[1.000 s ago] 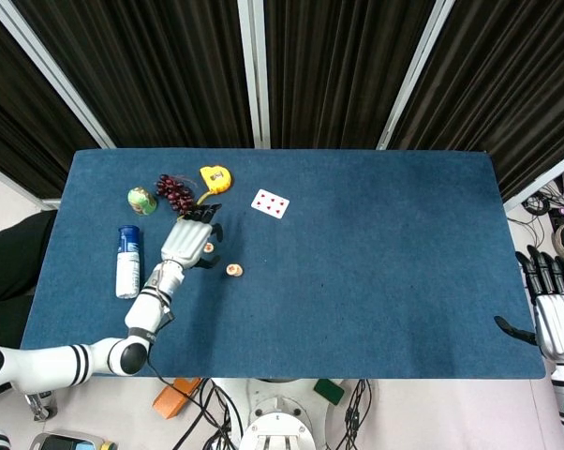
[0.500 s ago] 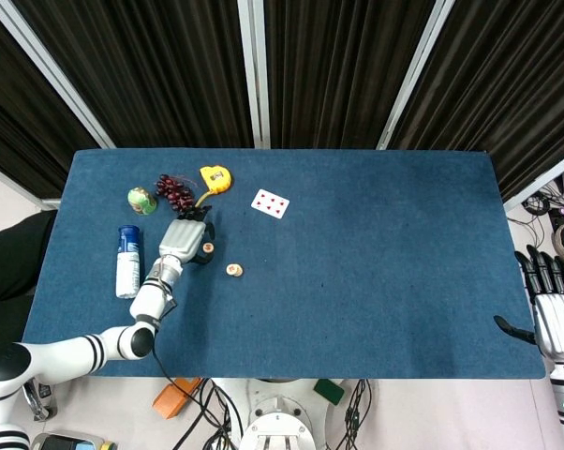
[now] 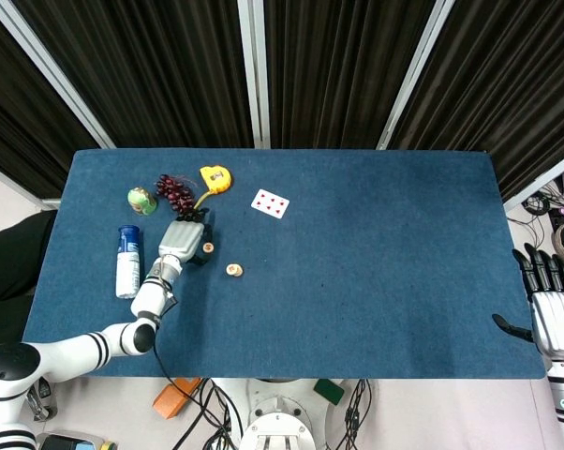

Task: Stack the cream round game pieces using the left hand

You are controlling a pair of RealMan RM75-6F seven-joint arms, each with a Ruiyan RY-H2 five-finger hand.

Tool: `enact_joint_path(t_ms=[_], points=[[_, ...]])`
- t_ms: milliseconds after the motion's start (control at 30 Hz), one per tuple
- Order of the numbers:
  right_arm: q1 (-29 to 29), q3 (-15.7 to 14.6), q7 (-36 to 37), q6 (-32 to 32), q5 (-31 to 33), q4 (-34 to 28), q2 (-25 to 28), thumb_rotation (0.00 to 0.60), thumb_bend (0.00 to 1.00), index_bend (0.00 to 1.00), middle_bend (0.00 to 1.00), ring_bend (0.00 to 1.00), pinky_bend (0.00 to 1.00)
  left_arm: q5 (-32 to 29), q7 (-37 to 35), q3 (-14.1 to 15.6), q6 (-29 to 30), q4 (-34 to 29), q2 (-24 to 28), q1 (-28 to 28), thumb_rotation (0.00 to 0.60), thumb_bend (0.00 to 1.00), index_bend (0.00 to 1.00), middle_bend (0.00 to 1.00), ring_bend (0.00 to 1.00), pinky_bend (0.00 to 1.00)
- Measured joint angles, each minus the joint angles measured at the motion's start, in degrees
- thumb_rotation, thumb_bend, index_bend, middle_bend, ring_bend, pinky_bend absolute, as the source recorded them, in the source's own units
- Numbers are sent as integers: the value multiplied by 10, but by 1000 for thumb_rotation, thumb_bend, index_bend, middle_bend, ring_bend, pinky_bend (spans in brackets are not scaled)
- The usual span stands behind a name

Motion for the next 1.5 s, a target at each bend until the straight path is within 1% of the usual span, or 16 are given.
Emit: enact_joint_path(t_ms=[133,333,433,667,800,1100,1500], points=[[-1,0,0,2,-1,-1,1,600,173,0,39,0,3,5,0,0,6,-5,4,2,600,394,472,5,0,0],[-2,-1,5,7,-7,1,0,600,173,0,39,0,3,28,-4,-3,35,-52,28,11,600,381,472,6,0,0],[-3,-3,9,9,-10,6,-1,600,173,0,39,0,3,45,-5,-3,55,-93,45,18,600,371,472,6,0,0],[-5,-5,22,12,-14,16,-5,600,173,0,39,0,3,90,5,3,93,-214,84,29,600,345,473,6,0,0],[-7,-7,28,16,-16,20,-5,600,173,0,39,0,3,102,23,8,103,-258,90,29,600,338,473,6,0,0],[-14,-9,39,22,-16,28,-5,600,173,0,39,0,3,80,53,16,104,-263,79,20,600,326,473,6,0,0],[-13,-8,38,22,-18,28,-6,600,173,0,39,0,3,59,64,20,106,-249,71,17,600,320,472,6,0,0]])
